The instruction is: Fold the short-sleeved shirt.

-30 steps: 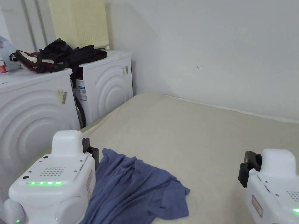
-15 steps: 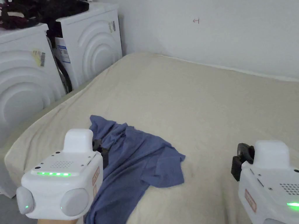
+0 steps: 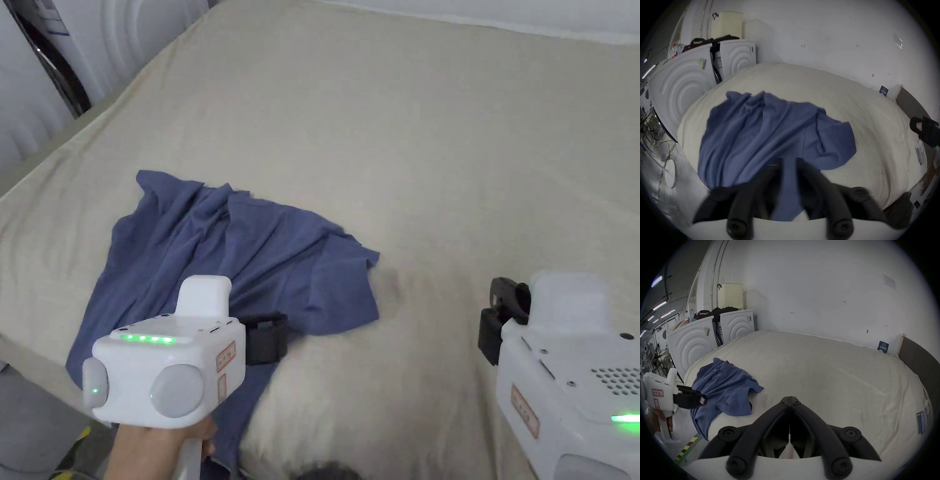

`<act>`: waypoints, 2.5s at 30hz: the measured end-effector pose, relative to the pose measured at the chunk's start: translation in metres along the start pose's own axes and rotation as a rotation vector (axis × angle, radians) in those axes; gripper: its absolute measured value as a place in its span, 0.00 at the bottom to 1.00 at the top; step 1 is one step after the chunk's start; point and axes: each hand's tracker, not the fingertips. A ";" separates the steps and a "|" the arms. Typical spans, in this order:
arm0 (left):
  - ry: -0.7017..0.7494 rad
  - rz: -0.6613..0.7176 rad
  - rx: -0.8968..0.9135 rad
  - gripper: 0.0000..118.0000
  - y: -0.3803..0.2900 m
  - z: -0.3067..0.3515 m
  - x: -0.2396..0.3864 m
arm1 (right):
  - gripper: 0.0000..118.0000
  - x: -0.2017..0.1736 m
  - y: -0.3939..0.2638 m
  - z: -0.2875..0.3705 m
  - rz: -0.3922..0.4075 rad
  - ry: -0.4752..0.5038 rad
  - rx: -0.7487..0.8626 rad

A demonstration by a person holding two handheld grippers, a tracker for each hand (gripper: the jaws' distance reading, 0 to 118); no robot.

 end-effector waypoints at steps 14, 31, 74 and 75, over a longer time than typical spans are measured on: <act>0.015 -0.068 -0.066 0.58 -0.001 -0.026 -0.002 | 0.01 0.008 -0.009 0.006 0.002 -0.006 -0.027; -0.119 -0.056 -0.049 0.03 0.070 0.014 0.067 | 0.01 0.081 -0.029 0.080 -0.088 -0.135 0.019; -0.633 -0.646 -0.352 0.98 0.080 -0.146 0.660 | 0.01 0.256 -0.092 0.164 -0.428 -0.535 -0.013; -0.578 -0.666 -0.367 0.98 0.085 -0.138 0.655 | 0.01 0.253 -0.089 0.164 -0.422 -0.539 -0.005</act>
